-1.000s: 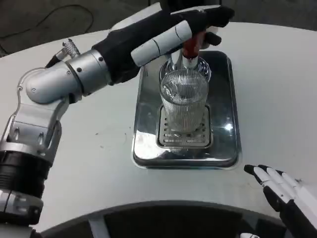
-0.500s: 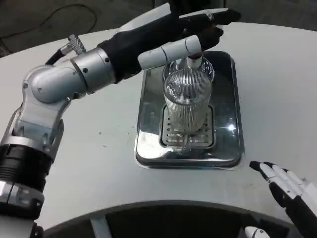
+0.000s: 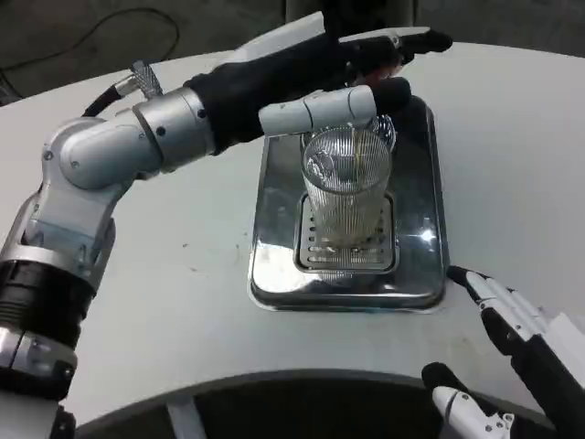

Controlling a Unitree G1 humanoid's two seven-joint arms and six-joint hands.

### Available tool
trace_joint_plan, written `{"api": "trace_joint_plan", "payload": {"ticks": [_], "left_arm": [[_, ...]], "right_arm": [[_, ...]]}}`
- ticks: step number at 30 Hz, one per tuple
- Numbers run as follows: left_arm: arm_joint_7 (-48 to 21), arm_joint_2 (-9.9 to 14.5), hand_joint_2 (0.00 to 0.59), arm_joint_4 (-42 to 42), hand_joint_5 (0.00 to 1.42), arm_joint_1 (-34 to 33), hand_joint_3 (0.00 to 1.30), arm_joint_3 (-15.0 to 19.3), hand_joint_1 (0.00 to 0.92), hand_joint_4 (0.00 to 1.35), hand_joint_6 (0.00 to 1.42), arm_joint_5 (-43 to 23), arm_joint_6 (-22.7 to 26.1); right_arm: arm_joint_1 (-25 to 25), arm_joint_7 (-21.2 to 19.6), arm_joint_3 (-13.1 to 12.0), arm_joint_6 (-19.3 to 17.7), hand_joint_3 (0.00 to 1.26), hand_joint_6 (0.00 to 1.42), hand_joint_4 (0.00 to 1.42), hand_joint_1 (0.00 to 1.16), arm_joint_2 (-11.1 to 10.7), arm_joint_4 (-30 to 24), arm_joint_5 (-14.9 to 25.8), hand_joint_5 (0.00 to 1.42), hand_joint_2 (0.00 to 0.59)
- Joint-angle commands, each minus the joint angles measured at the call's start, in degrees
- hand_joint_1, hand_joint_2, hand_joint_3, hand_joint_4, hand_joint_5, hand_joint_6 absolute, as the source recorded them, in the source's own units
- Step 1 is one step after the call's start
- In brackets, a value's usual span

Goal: Grasp the cup under the faucet to collect the drink, then remove the cup.

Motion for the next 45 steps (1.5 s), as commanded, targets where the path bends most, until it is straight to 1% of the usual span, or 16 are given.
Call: {"api": "trace_joint_plan", "payload": {"ticks": [1, 3, 6, 9, 11, 13, 18, 20, 25, 32, 34, 37, 41, 45], "left_arm": [[-1.68, 0.89, 0.070, 1.35, 0.03, 0.94, 0.12, -2.14, 0.000, 0.00, 0.06, 2.95, -0.42], [-1.76, 1.01, 0.070, 1.30, 0.03, 0.98, 0.12, -2.31, 0.000, 0.00, 0.06, 3.07, -0.66], [-1.74, 1.14, 0.070, 1.16, 0.02, 1.08, 0.12, -2.45, 0.000, 0.00, 0.06, 3.14, -0.92], [-1.67, 1.29, 0.069, 0.96, 0.02, 1.26, 0.12, -2.42, 0.000, 0.00, 0.06, 3.10, -1.06], [-1.61, 1.45, 0.069, 0.73, 0.02, 1.58, 0.12, -2.10, 0.000, 0.00, 0.06, 2.74, -1.03], [-1.53, 1.67, 0.069, 0.55, 0.03, 1.76, 0.12, -1.92, 0.000, 0.00, 0.06, 2.58, -1.08], [-1.45, 2.02, 0.071, 0.31, 0.03, 1.92, 0.12, -1.63, 0.000, 0.00, 0.06, 2.42, -1.10], [-1.40, 2.12, 0.074, 0.20, 0.03, 1.98, 0.12, -1.52, 0.000, 0.00, 0.06, 2.39, -1.15], [-1.31, 2.21, 0.077, -0.11, 0.03, 2.05, 0.12, -1.30, 0.000, 0.00, 0.06, 2.33, -1.15], [-1.25, 2.30, 0.078, -0.32, 0.04, 2.13, 0.12, -1.11, 0.000, 0.00, 0.06, 2.32, -1.18], [-1.25, 2.33, 0.078, -0.31, 0.04, 2.06, 0.12, -1.07, 0.000, 0.00, 0.06, 2.30, -1.20], [-1.27, 2.36, 0.078, -0.29, 0.04, 1.95, 0.12, -1.03, 0.000, 0.00, 0.06, 2.29, -1.22], [-1.28, 2.37, 0.079, -0.08, 0.05, 1.78, 0.12, -1.02, 0.000, 0.01, 0.06, 2.25, -1.30], [-1.38, 2.36, 0.079, 0.51, 0.05, 1.38, 0.12, -1.08, 0.000, 0.01, 0.06, 2.30, -1.53]], "right_arm": [[-0.53, -1.77, 0.78, 1.23, 0.02, 0.00, 0.00, 0.24, 1.18, 0.25, 2.08, 0.00, 0.426], [-1.22, -2.84, 0.65, 1.94, 0.05, 0.00, 0.00, 0.26, 2.16, 0.73, 4.82, 0.00, 0.420], [-2.60, -5.06, 0.38, 2.39, 0.07, 0.00, 0.00, 0.37, 3.01, 2.03, 9.29, 0.00, 0.361], [-4.18, -7.15, 0.61, 2.23, 0.06, 0.00, 0.00, 0.45, 3.24, 3.61, 12.15, 0.00, 0.329], [-5.74, -8.56, 1.15, 2.13, 0.02, 0.00, 0.00, 0.51, 3.23, 5.14, 13.45, 0.00, 0.294], [-7.61, -9.92, 1.87, 2.18, 0.00, 0.00, 0.00, 0.59, 3.28, 6.92, 14.34, 0.00, 0.277], [-11.63, -12.49, 3.23, 1.83, 0.00, 0.00, 0.00, 0.65, 2.24, 11.19, 15.75, 0.00, 0.254], [-13.01, -13.26, 3.60, 1.75, 0.00, 0.00, 0.00, 0.70, 1.88, 12.74, 16.10, 0.00, 0.245], [-18.48, -16.06, 5.17, 2.24, 0.00, 0.00, 0.00, 0.71, 1.94, 18.20, 16.06, 0.00, 0.244], [-23.94, -19.79, 6.81, 3.13, 0.00, 0.00, 0.00, 0.71, 2.52, 23.43, 15.94, 0.00, 0.243], [-26.85, -21.03, 6.90, 3.77, 0.00, 0.00, 0.00, 0.71, 3.08, 26.31, 16.45, 0.00, 0.242], [-29.63, -22.31, 7.03, 4.41, 0.00, 0.00, 0.00, 0.71, 3.42, 29.11, 17.18, 0.00, 0.241], [-32.48, -23.80, 7.34, 4.93, 0.00, 0.00, 0.00, 0.71, 3.50, 32.12, 17.92, 0.00, 0.240], [-35.40, -25.84, 7.30, 4.74, 0.00, 0.00, 0.00, 0.71, 3.95, 36.38, 18.84, 0.00, 0.243]]}}
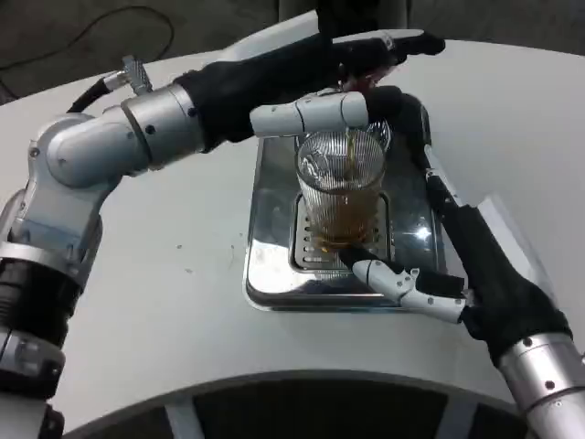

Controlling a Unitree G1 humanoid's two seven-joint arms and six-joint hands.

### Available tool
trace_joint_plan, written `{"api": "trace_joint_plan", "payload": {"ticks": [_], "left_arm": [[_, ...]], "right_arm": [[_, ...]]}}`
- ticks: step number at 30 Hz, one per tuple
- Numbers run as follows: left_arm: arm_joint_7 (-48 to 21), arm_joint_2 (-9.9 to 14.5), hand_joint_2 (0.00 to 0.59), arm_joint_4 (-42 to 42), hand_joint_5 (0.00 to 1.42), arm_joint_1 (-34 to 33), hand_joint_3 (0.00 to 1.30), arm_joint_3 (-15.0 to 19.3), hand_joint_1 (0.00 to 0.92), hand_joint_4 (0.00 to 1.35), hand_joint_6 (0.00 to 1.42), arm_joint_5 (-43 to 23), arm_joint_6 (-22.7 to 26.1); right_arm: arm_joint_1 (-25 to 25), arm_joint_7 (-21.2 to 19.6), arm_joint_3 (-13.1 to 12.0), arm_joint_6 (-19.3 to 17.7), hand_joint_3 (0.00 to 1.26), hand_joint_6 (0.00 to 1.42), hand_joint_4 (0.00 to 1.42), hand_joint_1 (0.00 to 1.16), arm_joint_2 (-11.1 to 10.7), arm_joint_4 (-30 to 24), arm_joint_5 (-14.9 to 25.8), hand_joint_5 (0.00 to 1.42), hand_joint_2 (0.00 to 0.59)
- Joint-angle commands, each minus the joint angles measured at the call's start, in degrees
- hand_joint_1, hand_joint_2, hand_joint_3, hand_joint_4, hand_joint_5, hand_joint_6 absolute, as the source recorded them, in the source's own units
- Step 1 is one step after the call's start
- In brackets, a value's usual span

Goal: Grasp the cup under the faucet to collect the drink, then remove the cup.

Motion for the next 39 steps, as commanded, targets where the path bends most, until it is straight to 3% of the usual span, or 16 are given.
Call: {"api": "trace_joint_plan", "payload": {"ticks": [1, 25, 39], "left_arm": [[-1.38, 0.72, 0.079, 1.36, 0.05, 1.19, 0.12, -1.07, 0.000, 0.01, 0.06, 1.75, -0.07], [-1.99, 0.71, 0.085, 4.90, 0.05, -0.50, 0.13, -1.29, 0.000, 0.02, 0.06, 1.86, -2.47], [-2.13, 0.53, 0.088, 6.66, 0.05, -1.74, 0.13, -1.81, 0.000, 0.02, 0.06, 2.58, -3.91]], "right_arm": [[-2.57, -2.51, 0.35, 0.10, 0.00, 0.00, 0.00, 0.70, 0.68, 3.87, 1.33, 0.00, 0.244], [-11.61, -9.47, 1.72, -2.18, 0.00, 0.00, 0.00, 0.70, 1.07, 17.00, 6.06, 0.00, 0.241], [-15.79, -11.19, 1.76, -4.24, 0.00, 0.00, 0.00, 0.69, 0.89, 23.23, 7.96, 0.00, 0.236]]}}
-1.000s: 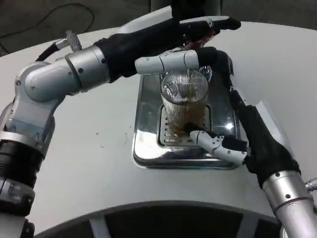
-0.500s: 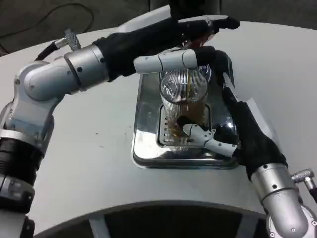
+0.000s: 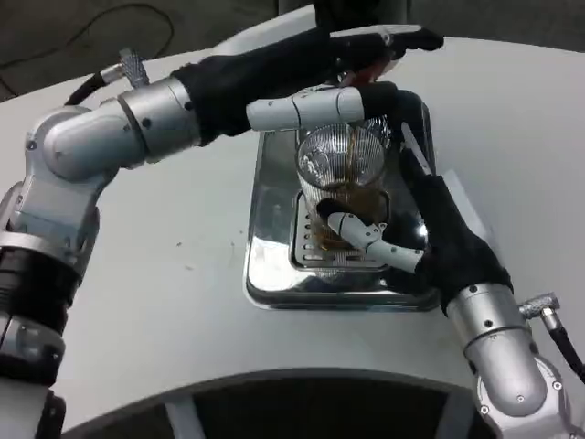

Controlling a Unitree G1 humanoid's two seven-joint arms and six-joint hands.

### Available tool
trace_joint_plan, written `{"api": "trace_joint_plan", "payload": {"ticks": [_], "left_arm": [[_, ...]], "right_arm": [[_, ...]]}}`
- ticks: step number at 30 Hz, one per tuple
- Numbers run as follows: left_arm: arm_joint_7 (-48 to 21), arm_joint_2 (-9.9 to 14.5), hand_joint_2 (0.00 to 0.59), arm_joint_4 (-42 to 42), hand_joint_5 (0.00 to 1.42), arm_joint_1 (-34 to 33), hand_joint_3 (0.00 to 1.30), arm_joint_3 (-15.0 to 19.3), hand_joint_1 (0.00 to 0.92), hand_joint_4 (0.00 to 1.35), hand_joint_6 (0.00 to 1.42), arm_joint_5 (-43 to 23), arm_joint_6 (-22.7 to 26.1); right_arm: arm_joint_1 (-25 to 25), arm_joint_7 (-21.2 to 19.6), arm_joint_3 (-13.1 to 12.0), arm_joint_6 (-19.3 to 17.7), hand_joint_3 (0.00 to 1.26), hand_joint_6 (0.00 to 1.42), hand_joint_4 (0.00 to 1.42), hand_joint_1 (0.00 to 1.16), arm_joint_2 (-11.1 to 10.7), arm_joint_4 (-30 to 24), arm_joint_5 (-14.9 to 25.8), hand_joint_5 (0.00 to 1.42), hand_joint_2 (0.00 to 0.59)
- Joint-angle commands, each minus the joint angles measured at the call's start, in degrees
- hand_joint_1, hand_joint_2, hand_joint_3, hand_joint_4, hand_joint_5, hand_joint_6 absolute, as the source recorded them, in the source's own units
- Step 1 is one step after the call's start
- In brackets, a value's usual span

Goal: Grasp the cup under the faucet to collect the drink, then remove the cup.

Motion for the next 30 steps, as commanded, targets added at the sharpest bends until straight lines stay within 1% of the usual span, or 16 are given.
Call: {"api": "trace_joint_plan", "payload": {"ticks": [1, 8, 17, 25, 30], "left_arm": [[-1.52, 0.39, 0.088, 1.63, 0.05, 0.58, 0.13, -1.84, 0.000, 0.02, 0.06, 2.69, 0.07], [-1.52, 0.11, 0.088, 1.75, 0.05, 0.51, 0.13, -2.22, 0.000, 0.02, 0.06, 3.06, -0.31], [-1.71, 0.26, 0.088, 1.69, 0.05, 0.53, 0.13, -2.48, 0.000, 0.02, 0.06, 2.98, -0.45], [-1.82, 0.25, 0.089, 1.91, 0.05, 0.39, 0.14, -2.63, 0.000, 0.02, 0.06, 2.94, -0.57], [-1.72, 0.39, 0.090, 2.03, 0.05, 0.38, 0.14, -2.70, 0.000, 0.02, 0.06, 3.01, -0.57]], "right_arm": [[-1.29, -0.76, 0.22, -1.32, 0.00, 0.00, 0.00, 0.69, 0.48, 1.58, 0.89, 0.00, 0.236], [-2.40, -1.12, 0.17, -2.08, 0.00, 0.00, 0.00, 0.68, 0.35, 3.23, 1.79, 0.00, 0.237], [-3.20, -2.10, -0.18, -4.10, 0.00, 0.00, 0.00, 0.68, 0.40, 5.69, 2.80, 0.01, 0.238], [-5.24, -1.95, -0.95, -6.85, 0.00, 0.00, 0.00, 0.68, -0.03, 9.84, 4.77, 0.03, 0.236], [-5.88, -2.14, -1.14, -7.90, 0.00, 0.00, 0.00, 0.68, -0.20, 11.65, 5.51, 0.03, 0.233]]}}
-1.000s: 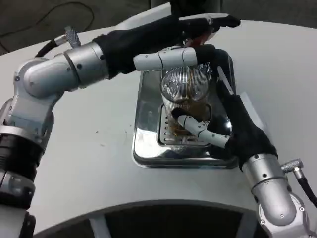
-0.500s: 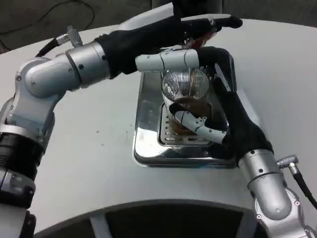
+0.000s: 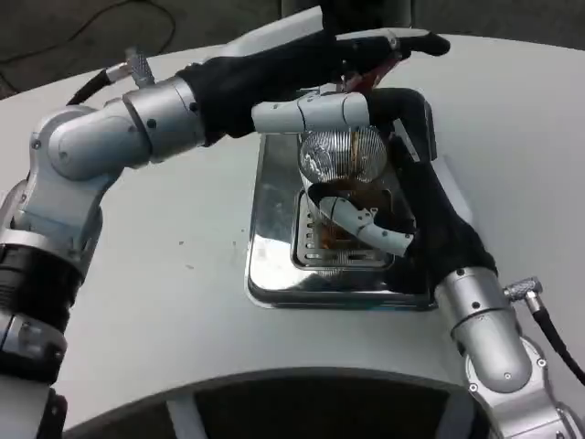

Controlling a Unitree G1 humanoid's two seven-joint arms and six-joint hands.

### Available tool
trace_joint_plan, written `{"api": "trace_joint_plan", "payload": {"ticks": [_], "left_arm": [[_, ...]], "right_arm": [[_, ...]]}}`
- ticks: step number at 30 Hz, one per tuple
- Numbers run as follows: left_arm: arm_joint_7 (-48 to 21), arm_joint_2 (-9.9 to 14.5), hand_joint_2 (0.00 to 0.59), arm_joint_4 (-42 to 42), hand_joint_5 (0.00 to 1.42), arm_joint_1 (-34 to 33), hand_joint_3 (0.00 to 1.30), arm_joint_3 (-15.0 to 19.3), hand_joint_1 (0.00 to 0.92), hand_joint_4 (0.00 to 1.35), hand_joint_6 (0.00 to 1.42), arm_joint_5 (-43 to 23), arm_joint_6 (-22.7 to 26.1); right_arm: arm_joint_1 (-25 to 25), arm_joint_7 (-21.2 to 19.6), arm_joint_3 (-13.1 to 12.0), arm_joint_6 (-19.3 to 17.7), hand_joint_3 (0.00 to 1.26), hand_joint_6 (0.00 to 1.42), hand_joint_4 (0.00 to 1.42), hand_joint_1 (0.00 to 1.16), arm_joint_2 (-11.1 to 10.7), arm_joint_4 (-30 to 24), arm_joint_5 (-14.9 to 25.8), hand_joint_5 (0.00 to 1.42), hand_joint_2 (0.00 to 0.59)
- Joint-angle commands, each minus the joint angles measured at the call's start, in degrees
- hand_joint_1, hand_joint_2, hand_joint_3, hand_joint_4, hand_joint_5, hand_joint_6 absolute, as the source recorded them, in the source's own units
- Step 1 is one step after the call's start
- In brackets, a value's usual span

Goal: Grasp the cup under the faucet to collect the drink, then remove the cup.

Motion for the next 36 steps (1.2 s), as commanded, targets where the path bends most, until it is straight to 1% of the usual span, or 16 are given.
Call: {"api": "trace_joint_plan", "payload": {"ticks": [1, 13, 20, 31, 36], "left_arm": [[-1.74, 0.44, 0.091, 1.46, 0.05, 0.88, 0.14, -1.60, 0.000, 0.02, 0.06, 2.47, 0.74], [-1.83, 0.59, 0.099, 2.10, 0.05, 0.62, 0.14, -1.62, 0.000, 0.02, 0.06, 2.53, 0.48], [-1.93, 0.72, 0.100, 2.59, 0.05, 0.51, 0.14, -1.76, 0.000, 0.03, 0.07, 2.69, 0.23], [-1.95, 0.76, 0.101, 3.50, 0.06, 0.49, 0.14, -2.10, 0.000, 0.03, 0.07, 2.94, -0.17], [-2.04, 1.15, 0.101, 3.70, 0.06, 0.49, 0.14, -2.20, 0.000, 0.03, 0.07, 2.99, -0.29]], "right_arm": [[-0.52, -0.37, -0.23, -1.58, 0.00, 0.00, 0.00, 0.69, 0.38, 1.54, 0.99, 0.04, 0.232], [-1.41, -0.34, -0.28, -2.07, 0.00, 0.00, 0.00, 0.70, 0.55, 3.45, 1.87, 0.05, 0.231], [-1.99, -0.72, -0.45, -2.69, 0.00, 0.00, 0.00, 0.70, 0.96, 5.50, 2.32, 0.06, 0.231], [-2.56, -2.91, -0.19, -3.79, 0.00, 0.01, 0.01, 0.71, 1.81, 8.47, 1.91, 0.07, 0.231], [-3.13, -3.69, -0.11, -4.42, 0.00, 0.04, 0.05, 0.71, 2.59, 10.27, 1.96, 0.11, 0.223]]}}
